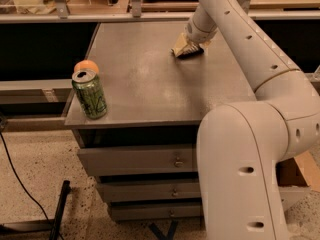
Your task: Move rxbar chocolate near green can
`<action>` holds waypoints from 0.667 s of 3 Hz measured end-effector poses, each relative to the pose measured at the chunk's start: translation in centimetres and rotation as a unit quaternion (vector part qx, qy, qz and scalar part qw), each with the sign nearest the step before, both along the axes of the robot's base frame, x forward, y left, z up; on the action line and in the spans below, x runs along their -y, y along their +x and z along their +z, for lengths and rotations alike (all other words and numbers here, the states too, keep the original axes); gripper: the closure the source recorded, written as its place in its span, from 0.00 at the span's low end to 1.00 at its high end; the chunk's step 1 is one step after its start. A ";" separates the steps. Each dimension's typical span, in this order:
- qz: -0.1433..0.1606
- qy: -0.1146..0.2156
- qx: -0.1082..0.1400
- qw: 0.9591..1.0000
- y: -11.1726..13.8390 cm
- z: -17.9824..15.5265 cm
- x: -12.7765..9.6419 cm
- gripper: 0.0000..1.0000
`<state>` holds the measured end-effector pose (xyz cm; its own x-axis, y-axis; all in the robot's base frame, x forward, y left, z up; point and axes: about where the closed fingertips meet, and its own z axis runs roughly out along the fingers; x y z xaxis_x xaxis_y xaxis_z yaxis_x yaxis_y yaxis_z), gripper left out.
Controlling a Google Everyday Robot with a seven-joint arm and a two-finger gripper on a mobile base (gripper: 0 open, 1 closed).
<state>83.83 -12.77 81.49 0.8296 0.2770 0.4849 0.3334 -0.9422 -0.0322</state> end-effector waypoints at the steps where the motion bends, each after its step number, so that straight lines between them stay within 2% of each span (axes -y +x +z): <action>1: 0.000 0.000 0.000 1.000 0.0 0.6 0.0 0.87; 2: 0.000 0.000 0.000 1.000 0.0 0.8 0.0 1.00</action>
Offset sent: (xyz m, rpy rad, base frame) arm -0.0132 -0.0065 0.0397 0.0519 -0.0745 -0.0519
